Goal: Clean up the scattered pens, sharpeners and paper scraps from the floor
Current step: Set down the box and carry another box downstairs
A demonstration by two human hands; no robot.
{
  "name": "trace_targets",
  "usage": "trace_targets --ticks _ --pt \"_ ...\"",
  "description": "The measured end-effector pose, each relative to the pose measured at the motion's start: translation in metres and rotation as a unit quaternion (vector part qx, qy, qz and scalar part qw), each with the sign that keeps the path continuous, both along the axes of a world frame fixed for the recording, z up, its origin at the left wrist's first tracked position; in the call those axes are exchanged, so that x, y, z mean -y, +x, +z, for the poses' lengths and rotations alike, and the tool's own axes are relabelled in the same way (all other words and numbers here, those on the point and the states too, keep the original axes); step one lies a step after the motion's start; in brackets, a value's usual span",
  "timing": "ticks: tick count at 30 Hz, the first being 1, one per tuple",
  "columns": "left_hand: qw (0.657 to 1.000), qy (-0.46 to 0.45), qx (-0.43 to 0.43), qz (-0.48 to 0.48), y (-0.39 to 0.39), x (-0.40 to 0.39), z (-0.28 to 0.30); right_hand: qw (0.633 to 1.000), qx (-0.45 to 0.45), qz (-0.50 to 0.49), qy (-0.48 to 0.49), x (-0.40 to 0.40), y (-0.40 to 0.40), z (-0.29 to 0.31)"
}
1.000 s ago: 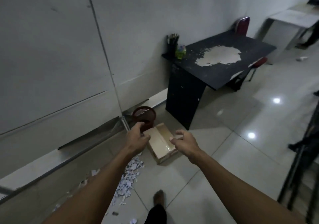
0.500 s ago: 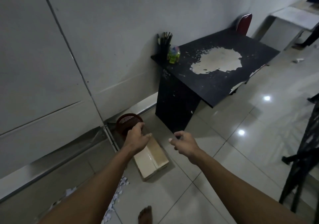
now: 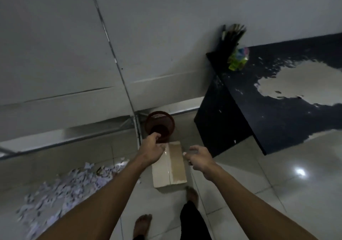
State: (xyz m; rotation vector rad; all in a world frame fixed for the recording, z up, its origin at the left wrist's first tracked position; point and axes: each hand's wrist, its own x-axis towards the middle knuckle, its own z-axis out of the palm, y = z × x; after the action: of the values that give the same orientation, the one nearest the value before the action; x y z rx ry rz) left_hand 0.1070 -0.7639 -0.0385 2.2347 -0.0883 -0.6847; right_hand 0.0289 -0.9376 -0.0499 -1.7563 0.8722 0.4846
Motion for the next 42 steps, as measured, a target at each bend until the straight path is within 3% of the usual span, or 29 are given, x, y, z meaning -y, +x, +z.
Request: trace_targets --ticks 8,21,26,33,37,39,42 --pt "0.987 0.008 -0.048 0.154 0.001 0.028 -0.038 0.991 -0.037 0.128 -0.005 0.05 0.053 -0.045" --pt "0.965 0.022 -0.125 0.229 -0.011 0.016 -0.146 0.973 -0.122 0.193 0.011 0.043 0.055 -0.155" --pt "0.962 0.026 -0.137 0.234 -0.002 0.017 -0.23 0.97 -0.119 0.213 -0.006 0.043 0.08 -0.229" --pt "0.967 0.057 -0.118 0.217 0.008 0.017 -0.395 0.97 -0.083 0.215 -0.074 0.038 0.112 -0.386" --pt "0.963 0.062 -0.1 0.243 0.016 0.018 -0.49 0.955 -0.062 0.221 -0.186 0.035 0.113 -0.48" --pt "0.957 0.065 -0.097 0.266 0.022 0.017 -0.527 0.951 -0.053 0.19 -0.239 0.035 0.109 -0.517" --pt "0.946 0.037 -0.103 0.304 0.031 0.014 -0.582 0.965 -0.061 0.109 -0.232 0.037 0.107 -0.571"
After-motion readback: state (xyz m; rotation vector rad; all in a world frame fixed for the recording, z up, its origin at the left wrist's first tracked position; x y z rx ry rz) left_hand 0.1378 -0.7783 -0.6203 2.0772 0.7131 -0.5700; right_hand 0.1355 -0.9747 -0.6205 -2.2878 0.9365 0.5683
